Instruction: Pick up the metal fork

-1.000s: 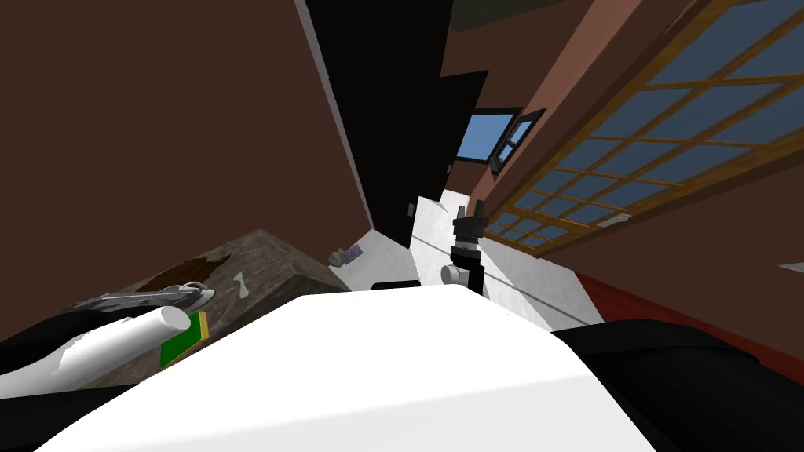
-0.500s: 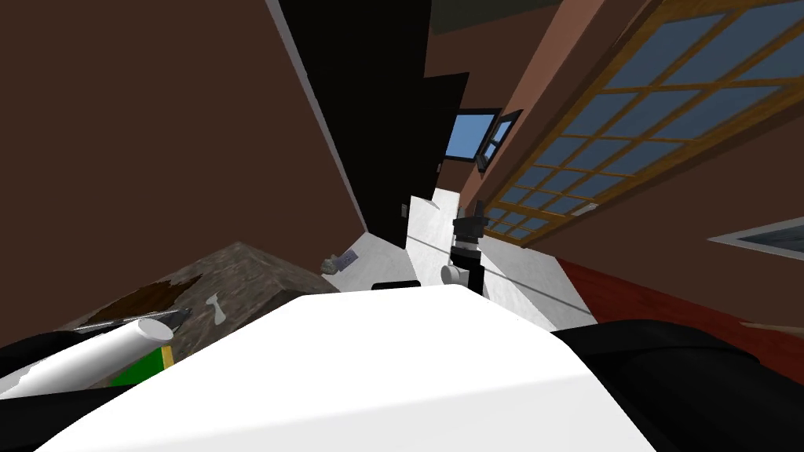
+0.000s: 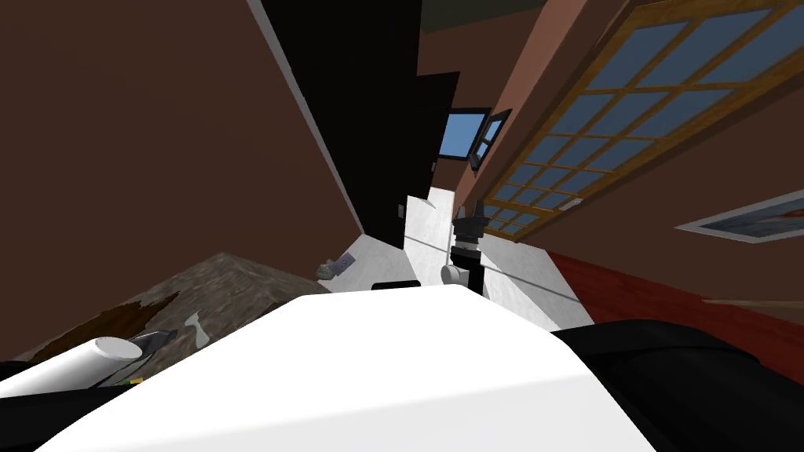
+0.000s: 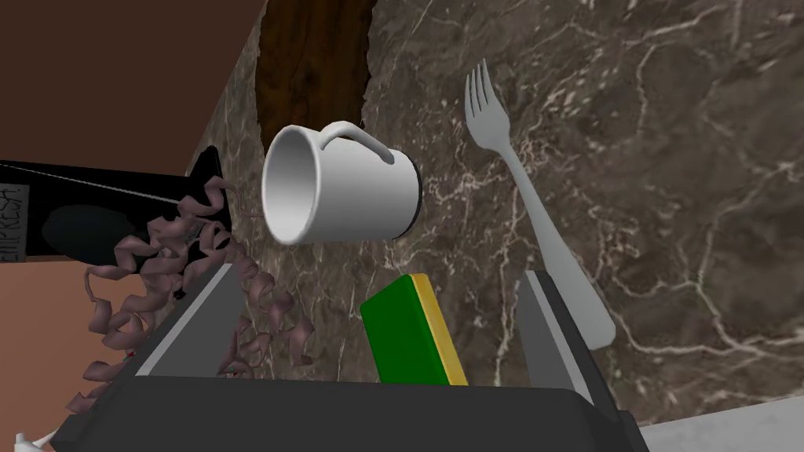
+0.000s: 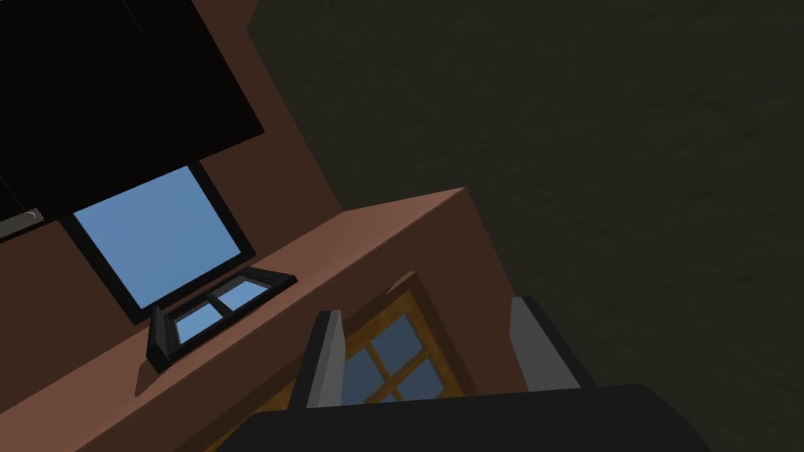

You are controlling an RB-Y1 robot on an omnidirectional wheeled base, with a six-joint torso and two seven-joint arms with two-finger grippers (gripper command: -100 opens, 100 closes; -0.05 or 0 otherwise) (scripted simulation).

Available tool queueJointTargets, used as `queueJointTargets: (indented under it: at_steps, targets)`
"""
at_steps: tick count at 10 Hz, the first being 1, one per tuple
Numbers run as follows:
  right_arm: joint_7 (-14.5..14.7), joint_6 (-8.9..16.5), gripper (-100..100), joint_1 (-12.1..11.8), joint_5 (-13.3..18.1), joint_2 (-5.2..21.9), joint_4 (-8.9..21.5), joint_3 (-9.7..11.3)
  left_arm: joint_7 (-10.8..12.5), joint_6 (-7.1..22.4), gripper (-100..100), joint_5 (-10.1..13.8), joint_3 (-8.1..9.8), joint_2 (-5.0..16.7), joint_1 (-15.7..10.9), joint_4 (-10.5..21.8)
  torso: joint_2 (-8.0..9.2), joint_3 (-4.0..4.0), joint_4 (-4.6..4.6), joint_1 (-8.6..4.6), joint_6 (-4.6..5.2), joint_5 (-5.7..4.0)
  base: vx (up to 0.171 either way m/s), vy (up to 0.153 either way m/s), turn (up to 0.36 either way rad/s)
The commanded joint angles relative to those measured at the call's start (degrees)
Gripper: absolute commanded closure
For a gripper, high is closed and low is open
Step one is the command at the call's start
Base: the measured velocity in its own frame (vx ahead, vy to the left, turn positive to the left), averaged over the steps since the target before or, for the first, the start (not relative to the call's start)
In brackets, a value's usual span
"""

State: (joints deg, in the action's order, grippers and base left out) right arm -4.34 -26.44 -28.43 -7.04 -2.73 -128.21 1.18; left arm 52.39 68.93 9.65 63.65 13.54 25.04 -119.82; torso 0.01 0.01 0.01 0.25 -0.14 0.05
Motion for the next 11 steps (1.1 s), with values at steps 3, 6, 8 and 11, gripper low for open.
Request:
queueJointTargets:
  at_steps: [3, 6, 8, 11]
  targets:
    - [0.0, 0.0, 0, 0.0, 0.0, 0.0, 0.0, 0.0, 4.37, 5.99, -100, 0.3, 4.67, -0.13, 0.53, 3.43, -0.06, -0.03, -0.01, 0.06, 0.03, 0.01, 0.048, 0.044, -0.212]
    - [0.0, 0.0, 0, 0.0, 0.0, 0.01, 0.0, 0.0, 6.42, 11.67, -100, 0.44, 6.85, -0.26, 0.92, 4.85, -0.1, -0.06, -0.02, 0.19, 0.03, 0.03, 0.049, 0.071, -0.156]
    - [0.0, 0.0, 0, 0.0, 0.0, 0.01, 0.0, 0.0, 8.39, 15.18, -100, 0.55, 8.92, -0.39, 1.32, 6.28, -0.14, -0.08, -0.03, 0.19, 0.03, 0.04, 0.056, 0.071, -0.156]
    - [0.0, 0.0, 0, 0.0, 0.0, 0.01, 0.0, -0.01, 10.25, 18.56, -100, 0.61, 10.86, -0.53, 1.74, 7.67, -0.08, -0.05, -0.02, 0.16, 0.0, 0.03, 0.03, 0.061, -0.09]
